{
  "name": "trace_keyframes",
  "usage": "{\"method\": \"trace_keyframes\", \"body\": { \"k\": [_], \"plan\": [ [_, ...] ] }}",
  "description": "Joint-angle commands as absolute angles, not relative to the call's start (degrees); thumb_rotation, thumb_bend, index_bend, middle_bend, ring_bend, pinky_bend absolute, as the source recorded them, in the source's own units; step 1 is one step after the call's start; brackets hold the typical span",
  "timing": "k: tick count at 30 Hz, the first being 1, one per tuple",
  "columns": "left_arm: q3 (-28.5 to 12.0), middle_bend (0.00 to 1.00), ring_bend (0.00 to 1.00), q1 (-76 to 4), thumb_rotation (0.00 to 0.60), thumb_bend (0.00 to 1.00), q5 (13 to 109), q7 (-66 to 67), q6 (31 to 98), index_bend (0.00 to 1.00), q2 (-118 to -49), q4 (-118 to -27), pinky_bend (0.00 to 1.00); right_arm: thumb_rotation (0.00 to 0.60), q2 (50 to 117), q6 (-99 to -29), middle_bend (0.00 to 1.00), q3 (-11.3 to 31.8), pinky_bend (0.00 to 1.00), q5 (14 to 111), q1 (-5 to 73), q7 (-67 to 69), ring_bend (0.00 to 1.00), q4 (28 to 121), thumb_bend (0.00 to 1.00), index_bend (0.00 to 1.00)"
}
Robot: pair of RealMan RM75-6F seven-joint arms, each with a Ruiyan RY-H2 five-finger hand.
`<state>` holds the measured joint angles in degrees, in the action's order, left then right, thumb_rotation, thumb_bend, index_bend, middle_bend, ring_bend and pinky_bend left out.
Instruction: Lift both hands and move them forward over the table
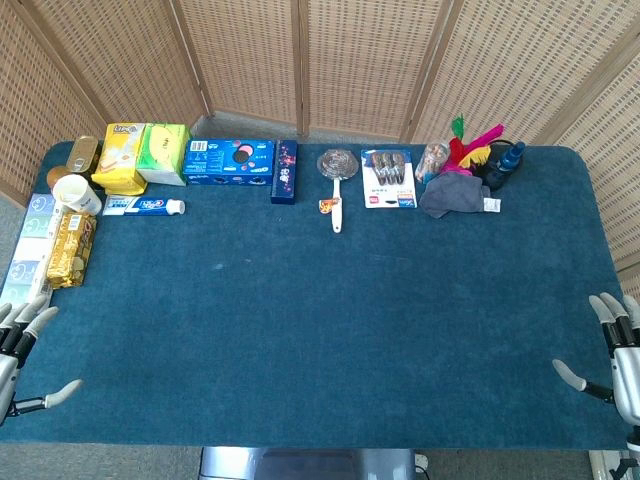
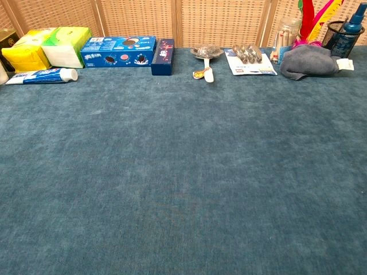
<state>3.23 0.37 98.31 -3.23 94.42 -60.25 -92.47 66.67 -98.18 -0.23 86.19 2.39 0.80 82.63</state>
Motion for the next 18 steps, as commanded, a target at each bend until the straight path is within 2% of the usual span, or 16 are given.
{"method": "trace_keyframes", "body": {
  "k": [1,8,10,11,12,13,14,15,16,17,18],
  "plan": [
    [3.2,0.0,0.0,0.3,0.147,0.0,98.2,-3.3,94.3,0.07,-60.2,-92.5,0.0,0.0,66.7,-98.0,0.0,0.1,0.14,86.4,2.2,0.7,0.0,82.5,0.0,0.06],
    [2.9,0.0,0.0,0.2,0.147,0.0,97.6,-3.4,94.0,0.08,-60.3,-92.2,0.0,0.0,66.5,-97.6,0.01,0.8,0.14,86.8,1.8,0.6,0.0,82.1,0.0,0.09],
    [2.6,0.03,0.02,0.1,0.148,0.0,97.8,-3.6,94.3,0.13,-60.6,-91.8,0.0,0.0,66.5,-97.8,0.1,1.3,0.15,87.2,1.9,0.9,0.07,81.7,0.0,0.19],
    [2.3,0.1,0.08,-0.1,0.144,0.0,97.9,-3.9,94.6,0.2,-60.9,-91.4,0.0,0.0,66.7,-98.3,0.16,1.8,0.16,87.6,2.1,1.1,0.13,81.2,0.0,0.25],
    [2.1,0.16,0.14,-0.2,0.141,0.0,98.0,-4.1,94.7,0.25,-61.3,-91.1,0.02,0.0,66.9,-98.7,0.27,2.2,0.19,87.9,2.3,1.1,0.25,80.7,0.0,0.35],
    [1.4,0.31,0.27,-0.6,0.135,0.0,97.9,-4.7,95.0,0.36,-61.9,-90.7,0.1,0.0,67.4,-99.3,0.4,2.9,0.24,88.7,2.9,0.8,0.39,79.5,0.0,0.45],
    [0.7,0.44,0.39,-1.1,0.126,0.0,97.6,-5.2,95.0,0.48,-62.5,-90.3,0.2,0.0,67.8,-99.7,0.48,3.8,0.3,89.5,3.7,0.6,0.47,78.5,0.0,0.51],
    [0.0,0.58,0.52,-1.6,0.119,0.0,97.3,-5.4,94.8,0.62,-63.1,-90.0,0.34,0.0,68.1,-99.4,0.59,4.5,0.43,89.9,4.6,0.2,0.59,77.5,0.0,0.58],
    [-0.9,0.75,0.68,-2.3,0.102,0.0,97.2,-5.3,94.8,0.79,-63.6,-89.7,0.53,0.0,68.0,-98.7,0.68,4.9,0.58,90.3,5.5,-0.2,0.69,77.1,0.0,0.64],
    [-2.1,0.88,0.82,-3.2,0.084,0.0,97.2,-5.1,95.1,0.91,-64.5,-89.0,0.7,0.0,67.9,-97.9,0.72,5.4,0.69,90.8,6.6,-0.6,0.75,76.7,0.0,0.67],
    [-3.4,0.94,0.89,-4.2,0.076,0.0,97.6,-4.8,95.7,0.96,-65.6,-87.9,0.81,0.0,67.6,-96.9,0.78,5.9,0.82,91.7,8.1,-0.9,0.81,76.1,0.0,0.72]
  ]
}}
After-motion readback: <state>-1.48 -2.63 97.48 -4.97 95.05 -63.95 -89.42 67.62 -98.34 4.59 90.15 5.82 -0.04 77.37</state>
